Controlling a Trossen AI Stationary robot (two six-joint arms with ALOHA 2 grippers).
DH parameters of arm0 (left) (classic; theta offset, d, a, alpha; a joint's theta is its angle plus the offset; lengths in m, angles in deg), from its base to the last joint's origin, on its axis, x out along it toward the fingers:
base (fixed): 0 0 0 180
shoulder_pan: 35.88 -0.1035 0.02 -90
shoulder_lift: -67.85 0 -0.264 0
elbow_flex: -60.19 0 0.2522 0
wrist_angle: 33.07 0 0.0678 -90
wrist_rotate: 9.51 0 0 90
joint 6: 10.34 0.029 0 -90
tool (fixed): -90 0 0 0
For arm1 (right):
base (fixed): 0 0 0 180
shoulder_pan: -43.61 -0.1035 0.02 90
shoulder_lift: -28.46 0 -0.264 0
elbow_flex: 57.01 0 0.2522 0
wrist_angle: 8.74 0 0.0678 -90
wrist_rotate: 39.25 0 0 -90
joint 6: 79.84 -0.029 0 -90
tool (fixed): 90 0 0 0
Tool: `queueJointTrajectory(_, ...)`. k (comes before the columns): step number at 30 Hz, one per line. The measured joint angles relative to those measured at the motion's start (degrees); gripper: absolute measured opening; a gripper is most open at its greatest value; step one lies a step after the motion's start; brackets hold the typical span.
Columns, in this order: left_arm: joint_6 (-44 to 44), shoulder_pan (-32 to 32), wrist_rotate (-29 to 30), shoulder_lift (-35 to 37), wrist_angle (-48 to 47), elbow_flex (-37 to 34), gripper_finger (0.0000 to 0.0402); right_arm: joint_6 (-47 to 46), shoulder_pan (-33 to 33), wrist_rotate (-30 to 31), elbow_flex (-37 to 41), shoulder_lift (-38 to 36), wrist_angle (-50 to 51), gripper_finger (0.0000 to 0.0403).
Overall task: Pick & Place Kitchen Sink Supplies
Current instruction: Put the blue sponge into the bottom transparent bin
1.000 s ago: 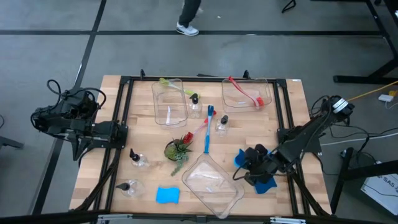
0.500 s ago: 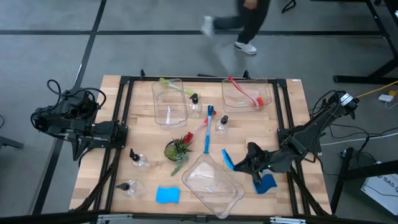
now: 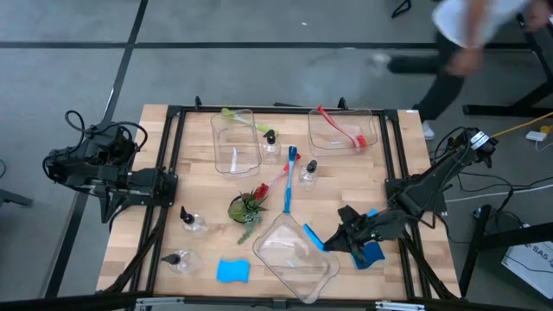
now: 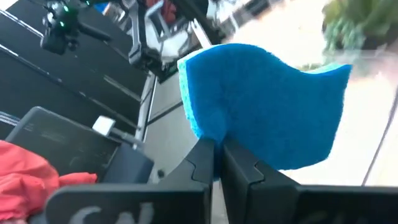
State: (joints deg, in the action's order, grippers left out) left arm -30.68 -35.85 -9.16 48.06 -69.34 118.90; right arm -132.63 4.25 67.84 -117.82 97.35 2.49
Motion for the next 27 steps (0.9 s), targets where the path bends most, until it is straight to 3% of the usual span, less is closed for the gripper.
queueJointTrajectory(14, 0.0, 0.0, 0.0, 0.0, 0.0, 0.0, 0.0006, -0.6, 7.5, -14.7, 0.0, 8.2, -4.0, 0.0016)
queueJointTrajectory(27, 0.0, 0.0, 0.0, 0.0, 0.0, 0.0, 0.0006, -0.8, 10.8, -18.2, 0.0, 15.7, -7.1, 0.0016)
